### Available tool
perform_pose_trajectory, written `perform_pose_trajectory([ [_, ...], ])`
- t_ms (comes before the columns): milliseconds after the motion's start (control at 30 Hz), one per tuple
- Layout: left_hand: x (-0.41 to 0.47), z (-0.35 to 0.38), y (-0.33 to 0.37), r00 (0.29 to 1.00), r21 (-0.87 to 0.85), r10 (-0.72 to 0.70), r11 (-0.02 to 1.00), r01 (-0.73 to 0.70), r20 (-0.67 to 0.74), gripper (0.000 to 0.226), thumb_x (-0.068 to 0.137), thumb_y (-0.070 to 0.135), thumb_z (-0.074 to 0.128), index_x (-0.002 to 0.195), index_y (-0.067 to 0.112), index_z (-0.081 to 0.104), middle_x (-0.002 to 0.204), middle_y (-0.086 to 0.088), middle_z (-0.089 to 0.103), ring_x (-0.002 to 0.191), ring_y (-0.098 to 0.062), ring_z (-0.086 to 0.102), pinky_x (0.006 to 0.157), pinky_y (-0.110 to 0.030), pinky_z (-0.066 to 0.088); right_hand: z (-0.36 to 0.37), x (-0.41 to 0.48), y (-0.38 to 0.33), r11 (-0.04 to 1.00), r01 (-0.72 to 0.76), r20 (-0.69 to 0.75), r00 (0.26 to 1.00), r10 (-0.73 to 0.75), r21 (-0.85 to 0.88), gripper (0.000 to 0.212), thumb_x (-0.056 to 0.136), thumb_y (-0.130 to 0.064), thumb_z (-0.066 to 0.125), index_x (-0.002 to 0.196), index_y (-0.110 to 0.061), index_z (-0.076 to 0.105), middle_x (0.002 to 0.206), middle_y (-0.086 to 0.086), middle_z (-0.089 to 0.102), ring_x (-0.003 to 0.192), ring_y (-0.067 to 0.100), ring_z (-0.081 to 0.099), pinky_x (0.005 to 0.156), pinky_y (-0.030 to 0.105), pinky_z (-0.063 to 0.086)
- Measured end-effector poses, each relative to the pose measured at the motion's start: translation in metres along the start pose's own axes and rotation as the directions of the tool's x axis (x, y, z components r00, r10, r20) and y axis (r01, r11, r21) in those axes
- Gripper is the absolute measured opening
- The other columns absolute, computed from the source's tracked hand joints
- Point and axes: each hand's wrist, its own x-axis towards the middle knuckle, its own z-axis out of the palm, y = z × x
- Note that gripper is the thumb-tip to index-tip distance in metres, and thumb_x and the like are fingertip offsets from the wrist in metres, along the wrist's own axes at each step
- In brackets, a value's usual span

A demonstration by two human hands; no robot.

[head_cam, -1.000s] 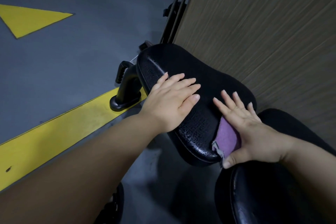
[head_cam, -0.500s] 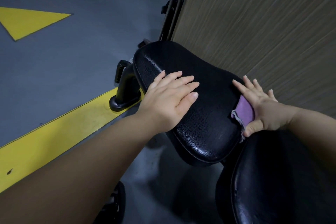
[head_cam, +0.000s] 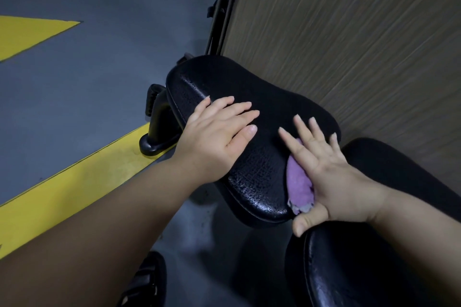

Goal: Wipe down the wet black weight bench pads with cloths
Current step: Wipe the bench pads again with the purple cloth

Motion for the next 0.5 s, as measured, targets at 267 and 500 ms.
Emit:
perform_pose_trajectory([
  [267, 0.0, 0.001, 0.001, 1.0, -0.004, -0.021, 1.0, 0.021, 0.01, 0.062, 0.093, 0.056, 0.015, 0.139, 0.035, 0.052, 0.148, 0.02, 0.042, 0.144, -0.002, 0.019, 0.116, -0.023, -0.008, -0.017, 0.022, 0.049, 0.954, -0.261, -0.09, 0.957, 0.276, 0.148, 0.122, 0.035, -0.103, 0.027, 0.134, -0.05, -0.023, 0.149, -0.01, -0.036, 0.138, 0.012, -0.033, 0.111, 0.06, -0.013],
  [500, 0.0, 0.001, 0.0, 1.0, 0.007, -0.027, 1.0, 0.027, -0.006, 0.06, 0.092, 0.056, 0.018, 0.136, 0.037, 0.054, 0.145, 0.021, 0.044, 0.142, -0.003, 0.022, 0.117, -0.024, -0.006, -0.02, 0.033, 0.053, 0.888, -0.434, -0.127, 0.883, 0.452, 0.151, 0.128, 0.046, -0.094, 0.023, 0.15, -0.03, -0.015, 0.156, -0.002, -0.028, 0.141, 0.015, -0.029, 0.111, 0.056, -0.016],
])
